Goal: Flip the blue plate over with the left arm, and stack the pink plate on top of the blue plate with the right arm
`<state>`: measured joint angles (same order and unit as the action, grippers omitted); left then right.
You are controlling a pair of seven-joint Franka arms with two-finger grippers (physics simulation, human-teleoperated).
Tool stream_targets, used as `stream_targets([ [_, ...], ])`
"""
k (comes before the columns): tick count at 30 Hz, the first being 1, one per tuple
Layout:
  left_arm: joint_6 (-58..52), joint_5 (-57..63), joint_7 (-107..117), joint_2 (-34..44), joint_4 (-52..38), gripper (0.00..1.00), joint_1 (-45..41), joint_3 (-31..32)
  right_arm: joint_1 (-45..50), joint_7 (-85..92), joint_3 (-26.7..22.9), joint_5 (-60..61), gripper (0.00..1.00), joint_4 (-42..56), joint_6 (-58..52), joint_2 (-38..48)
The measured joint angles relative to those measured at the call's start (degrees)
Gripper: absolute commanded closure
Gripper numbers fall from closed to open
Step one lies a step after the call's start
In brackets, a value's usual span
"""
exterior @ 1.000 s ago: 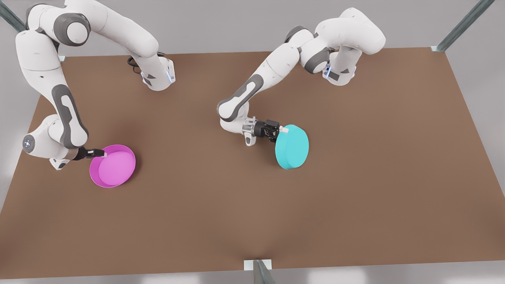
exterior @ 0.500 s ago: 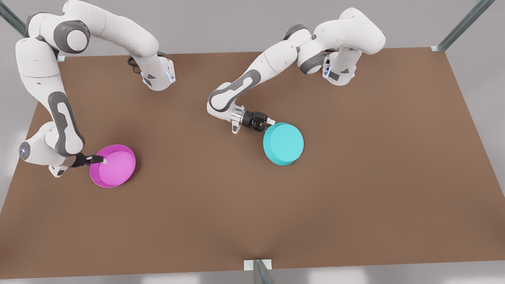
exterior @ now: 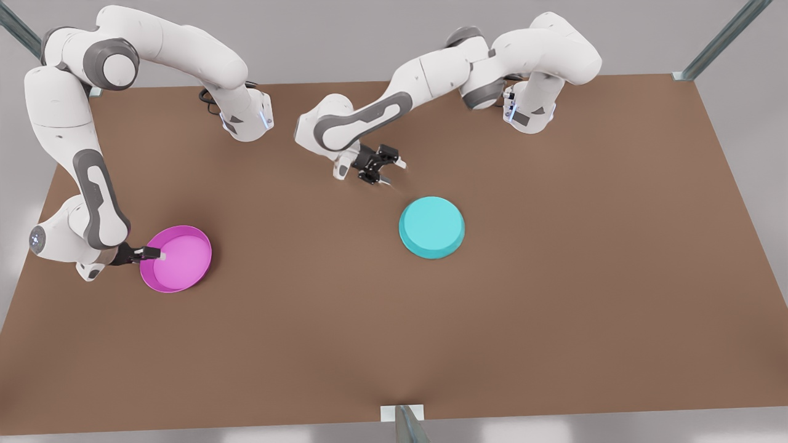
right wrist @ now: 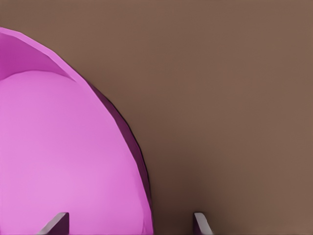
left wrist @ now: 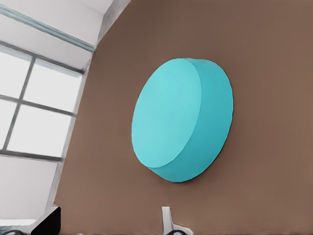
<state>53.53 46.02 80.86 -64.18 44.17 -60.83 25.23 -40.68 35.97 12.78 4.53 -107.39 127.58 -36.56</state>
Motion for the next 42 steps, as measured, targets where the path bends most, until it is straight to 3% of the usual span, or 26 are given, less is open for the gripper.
stream_targets([
  [1, 0.0, -3.01, 0.3, 3.74, -2.5, 0.0, 1.44, 0.01, 0.06, 0.17, 0.03, 0.39, 0.27, 0.09, -0.65, 0.08],
  [2, 0.07, -6.8, 0.44, 10.96, -3.1, 0.0, 8.27, -0.12, 0.27, 0.13, 0.03, 0.5, 0.3, 0.18, -0.94, 0.08],
  [3, 2.89, -11.09, 0.44, 18.49, -3.14, 0.0, 21.86, -0.17, 0.33, 0.17, 0.03, 0.43, 0.32, 0.27, -1.04, 0.09],
  [5, 14.09, -17.33, -16.56, 20.3, -2.98, 0.0, 46.14, -0.22, 0.33, 0.28, 0.03, 0.61, 0.34, 0.4, -1.2, 0.16],
  [7, 14.93, -20.9, -48.19, 20.35, -2.86, 0.0, 57.77, -0.36, 0.33, -0.28, 0.06, -0.38, 0.34, 1.2, -1.86, 0.17],
  [9, 14.52, -22.96, -64.96, 21.15, -2.86, 0.0, 62.57, -0.21, 0.32, -0.2, 0.02, -0.44, 0.33, 1.64, -1.98, 0.17],
  [14, 9.99, -25.0, -71.18, 27.36, -2.03, 0.0, 63.38, -0.66, 0.33, -0.29, 0.06, -0.4, 0.35, 1.65, -1.93, 0.17],
  [15, 10.25, -25.26, -75.4, 33.11, 3.67, 0.0, 64.4, -2.05, 0.33, -0.29, 0.06, -0.4, 0.36, 1.65, -1.9, 0.17],
  [16, 12.05, -26.44, -78.99, 38.39, 9.45, 0.0, 64.13, -7.67, 0.34, -0.29, 0.05, -0.4, 0.37, 1.65, -1.91, 0.08],
  [17, 20.81, -28.64, -80.03, 45.8, 21.92, 0.0, 61.02, -15.43, 0.32, -0.29, 0.03, -0.44, 0.4, 1.65, -1.9, 0.08],
  [18, 28.56, -30.72, -80.15, 50.95, 32.06, 0.0, 59.76, -17.86, 0.33, -0.29, 0.06, -0.4, 0.43, 1.65, -1.93, 0.08],
  [19, 30.99, -32.3, -80.16, 52.32, 35.12, 0.0, 59.69, -18.01, 0.33, -0.29, 0.05, -0.48, 0.46, 1.65, -1.9, 0.08],
  [23, 30.63, -35.61, -80.23, 51.99, 35.28, 0.0, 59.9, -18.02, 0.34, -0.29, 0.01, -0.48, 0.55, 1.65, -1.9, 0.08],
  [26, 30.15, -36.53, -80.48, 52.05, 35.28, 0.0, 59.95, -18.02, 0.33, -0.29, 0.06, -0.48, 0.55, 1.65, -1.91, 0.08],
  [37, 30.15, -37.21, -80.51, 51.61, 35.19, 0.0, 60.04, -18.02, 0.39, 0.5, 0.06, -0.57, 0.77, 1.65, -1.98, 0.08],
  [42, 30.15, -37.23, -80.51, 51.52, 35.19, 0.0, 60.04, -18.02, 0.38, 1.23, 0.06, -0.03, 0.79, 1.76, -2.75, 0.09],
])
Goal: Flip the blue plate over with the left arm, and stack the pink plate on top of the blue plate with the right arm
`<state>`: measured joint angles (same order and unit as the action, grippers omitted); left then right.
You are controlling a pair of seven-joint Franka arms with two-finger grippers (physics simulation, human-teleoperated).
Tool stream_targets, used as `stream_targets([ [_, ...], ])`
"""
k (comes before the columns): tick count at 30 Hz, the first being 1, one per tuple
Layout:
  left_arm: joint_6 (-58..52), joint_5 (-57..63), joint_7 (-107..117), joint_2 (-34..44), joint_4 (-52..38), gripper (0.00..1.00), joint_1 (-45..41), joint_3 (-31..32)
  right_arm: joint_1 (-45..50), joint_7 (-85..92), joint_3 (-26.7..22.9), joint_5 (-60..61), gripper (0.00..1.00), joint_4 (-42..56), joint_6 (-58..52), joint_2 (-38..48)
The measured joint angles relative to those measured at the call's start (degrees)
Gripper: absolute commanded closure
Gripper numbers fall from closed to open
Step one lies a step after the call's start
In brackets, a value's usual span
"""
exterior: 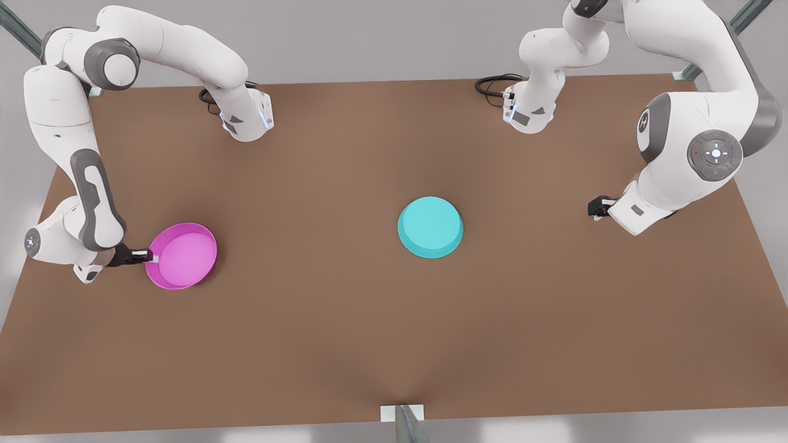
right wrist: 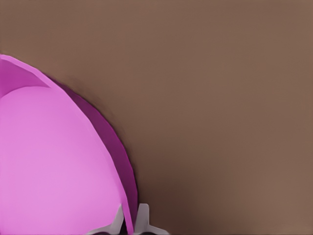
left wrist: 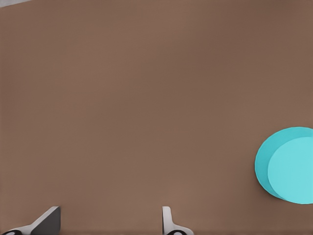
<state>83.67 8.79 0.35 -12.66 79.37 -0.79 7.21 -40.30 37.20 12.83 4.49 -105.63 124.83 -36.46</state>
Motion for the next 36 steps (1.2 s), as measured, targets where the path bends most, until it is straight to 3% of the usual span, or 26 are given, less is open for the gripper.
stream_targets([
  [16, 0.0, -0.01, 0.0, 0.0, 0.0, 0.0, 0.0, 0.0, 0.83, -1.36, 2.14, 0.27, 0.79, 3.96, -6.66, 1.23],
  [24, 0.0, -0.01, 0.0, 0.0, 0.0, 0.0, 0.0, 0.0, 0.93, -11.09, 13.33, 1.71, 0.79, 6.15, -13.26, 1.67],
  [36, 0.0, -0.01, 0.0, 0.0, 0.0, 0.0, 0.01, 0.0, 8.71, -23.7, 21.28, 1.92, 0.79, 3.69, -13.01, 1.67],
])
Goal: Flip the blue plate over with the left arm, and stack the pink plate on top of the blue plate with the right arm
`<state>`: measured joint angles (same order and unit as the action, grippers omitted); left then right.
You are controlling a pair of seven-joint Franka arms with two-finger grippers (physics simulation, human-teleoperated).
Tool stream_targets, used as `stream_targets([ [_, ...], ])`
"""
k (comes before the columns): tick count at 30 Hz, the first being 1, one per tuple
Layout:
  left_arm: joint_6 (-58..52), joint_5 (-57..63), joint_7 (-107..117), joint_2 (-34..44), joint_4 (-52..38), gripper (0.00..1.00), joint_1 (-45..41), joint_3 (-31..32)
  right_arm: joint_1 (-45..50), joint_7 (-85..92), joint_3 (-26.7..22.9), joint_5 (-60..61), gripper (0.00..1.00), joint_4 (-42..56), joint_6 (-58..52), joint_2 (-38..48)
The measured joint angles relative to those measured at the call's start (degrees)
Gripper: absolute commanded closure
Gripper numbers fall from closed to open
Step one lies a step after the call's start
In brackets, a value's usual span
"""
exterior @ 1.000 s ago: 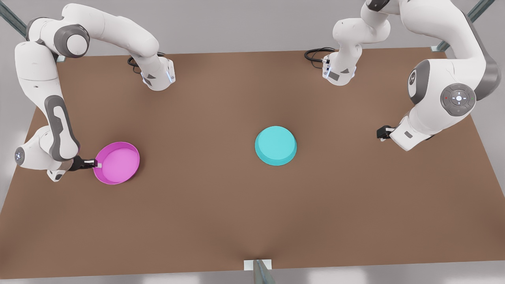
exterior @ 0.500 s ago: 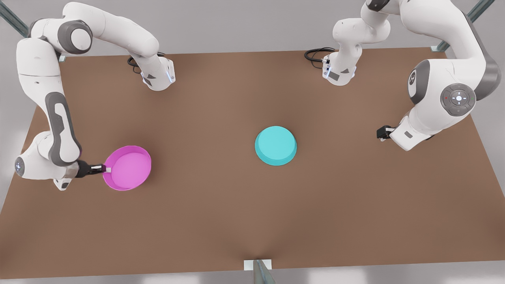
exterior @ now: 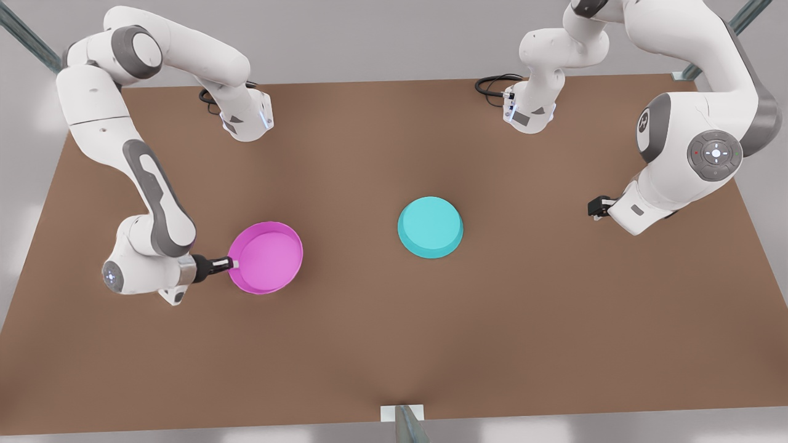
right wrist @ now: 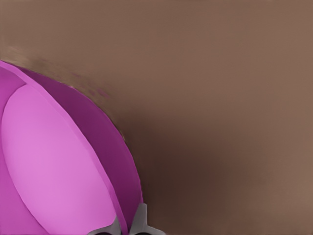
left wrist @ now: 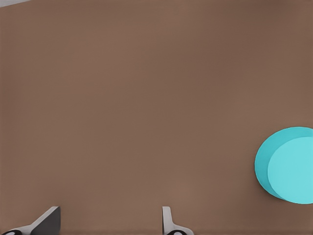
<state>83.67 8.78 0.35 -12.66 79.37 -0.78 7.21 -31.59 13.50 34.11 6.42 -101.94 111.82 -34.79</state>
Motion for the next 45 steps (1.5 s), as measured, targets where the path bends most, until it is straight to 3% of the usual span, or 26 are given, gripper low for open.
stream_targets([
  [5, 0.0, -0.01, 0.0, 0.0, 0.0, 0.0, 0.03, 0.0, 0.98, -9.89, 8.51, 0.26, 0.79, -4.05, 5.05, -0.01],
  [14, 0.0, -0.01, 0.0, 0.0, 0.0, 0.0, 0.08, 0.0, 11.07, -28.78, 13.32, 0.92, 0.79, -6.8, 15.39, -0.09],
  [22, 0.0, 0.0, 0.0, 0.0, 0.0, 0.0, 0.08, 0.0, 25.38, -45.25, 13.03, 0.89, 0.79, -6.7, 25.66, -0.78],
  [27, 0.0, -0.02, 0.0, 0.0, 0.0, 0.0, 0.08, 0.0, 34.15, -49.98, 9.71, 0.59, 0.79, -5.99, 34.11, -3.06],
  [38, -0.09, -0.08, 0.0, -0.26, 0.05, 0.0, 0.16, 0.0, 43.18, -51.2, 4.85, 0.75, 0.79, 0.51, 35.89, -7.45],
  [39, -0.09, -0.09, 0.0, -0.27, 0.02, 0.0, 0.16, 0.0, 43.59, -51.2, 4.76, 0.62, 0.76, 0.84, 35.91, -7.89],
  [40, -0.12, -0.09, 0.0, -0.26, 0.08, 0.0, 0.17, 0.0, 43.87, -51.22, 4.75, 0.55, 0.41, 0.95, 35.85, -8.01],
  [41, -0.17, -0.09, 0.0, -0.26, 0.01, 0.0, 0.16, 0.0, 43.89, -51.37, 4.74, 0.36, 0.27, 0.95, 35.81, -8.26],
  [42, -0.22, -0.09, 0.0, -0.26, 0.0, 0.0, 0.16, 0.0, 43.89, -51.39, 4.73, 0.34, 0.06, 0.99, 35.78, -8.36],
  [43, -0.43, -0.09, 0.0, -0.26, 0.01, 0.0, 0.16, 0.0, 43.89, -51.39, 4.73, 0.34, 0.0, 0.95, 35.75, -8.36],
  [45, -0.53, -0.09, 0.0, -0.26, 0.0, 0.0, 0.16, 0.0, 43.81, -51.38, 4.42, 0.35, 0.0, 0.95, 35.79, -8.36],
])
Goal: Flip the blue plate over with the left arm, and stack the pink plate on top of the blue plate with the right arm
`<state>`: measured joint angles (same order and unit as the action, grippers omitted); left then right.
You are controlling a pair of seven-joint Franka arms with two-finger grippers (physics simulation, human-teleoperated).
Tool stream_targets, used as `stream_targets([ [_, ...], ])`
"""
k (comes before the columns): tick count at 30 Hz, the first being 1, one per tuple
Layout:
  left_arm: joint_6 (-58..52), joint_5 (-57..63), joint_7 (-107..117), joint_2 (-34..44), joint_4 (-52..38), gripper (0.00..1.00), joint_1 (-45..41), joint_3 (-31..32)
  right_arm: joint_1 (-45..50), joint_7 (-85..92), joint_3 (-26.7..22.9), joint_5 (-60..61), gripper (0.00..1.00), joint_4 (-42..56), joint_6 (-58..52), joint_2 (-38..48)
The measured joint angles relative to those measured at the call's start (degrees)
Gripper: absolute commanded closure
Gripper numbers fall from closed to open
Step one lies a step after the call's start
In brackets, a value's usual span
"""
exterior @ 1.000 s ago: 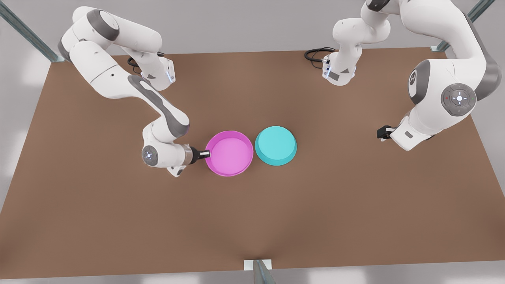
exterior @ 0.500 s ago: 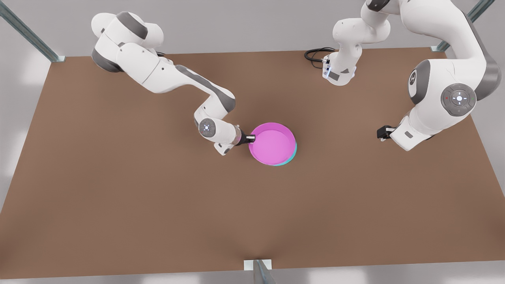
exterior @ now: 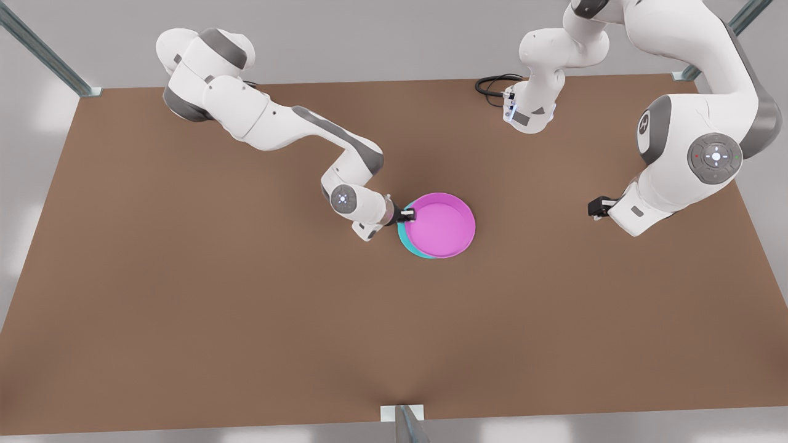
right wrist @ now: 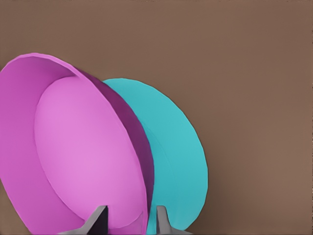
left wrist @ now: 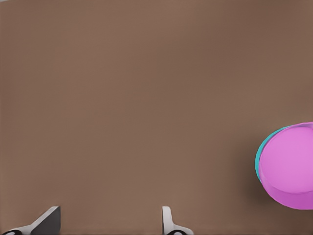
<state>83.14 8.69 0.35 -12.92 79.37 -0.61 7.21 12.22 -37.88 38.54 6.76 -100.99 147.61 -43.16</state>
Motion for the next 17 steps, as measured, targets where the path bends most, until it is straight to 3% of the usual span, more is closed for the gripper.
stream_targets([
  [5, -0.22, 0.0, 0.0, 0.09, 0.0, 0.0, -0.08, 0.0, -0.32, -5.65, 0.63, -0.33, 0.0, -0.3, -3.46, 2.01],
  [7, -0.35, 0.0, 0.0, 0.17, 0.0, 0.0, -0.07, 0.07, -3.16, -8.17, 1.85, -0.44, 0.0, 1.69, -18.32, 12.86],
  [9, -0.35, 0.0, 0.0, 0.18, 0.0, 0.0, -0.09, 0.01, -10.85, -6.17, 1.58, -4.89, 0.0, 13.97, -41.18, 14.35],
  [10, -0.37, 0.0, 0.0, 0.18, 0.0, 0.0, -0.06, 0.07, -15.3, 0.54, -1.18, -6.41, 0.0, 16.14, -45.66, 16.14],
  [12, -0.4, 0.0, 0.0, 0.26, 0.0, 0.0, -0.12, 0.04, -14.89, 20.68, -25.35, -5.11, 0.0, 15.79, -53.59, 25.02],
  [13, -0.36, 0.0, 0.0, 0.26, 0.0, 0.0, -0.07, 0.09, -14.08, 22.04, -30.41, -5.0, 0.0, 15.86, -56.53, 28.23],
  [15, -0.44, 0.0, 0.0, 0.26, 0.0, 0.0, -0.09, 0.09, -14.17, 31.49, -33.76, -5.59, 0.0, 16.18, -57.26, 31.21],
  [17, -0.59, 0.0, 0.0, 0.26, 0.0, 0.0, -0.09, 0.09, -13.92, 31.99, -33.97, -5.97, 0.0, 16.02, -57.34, 31.29],
])
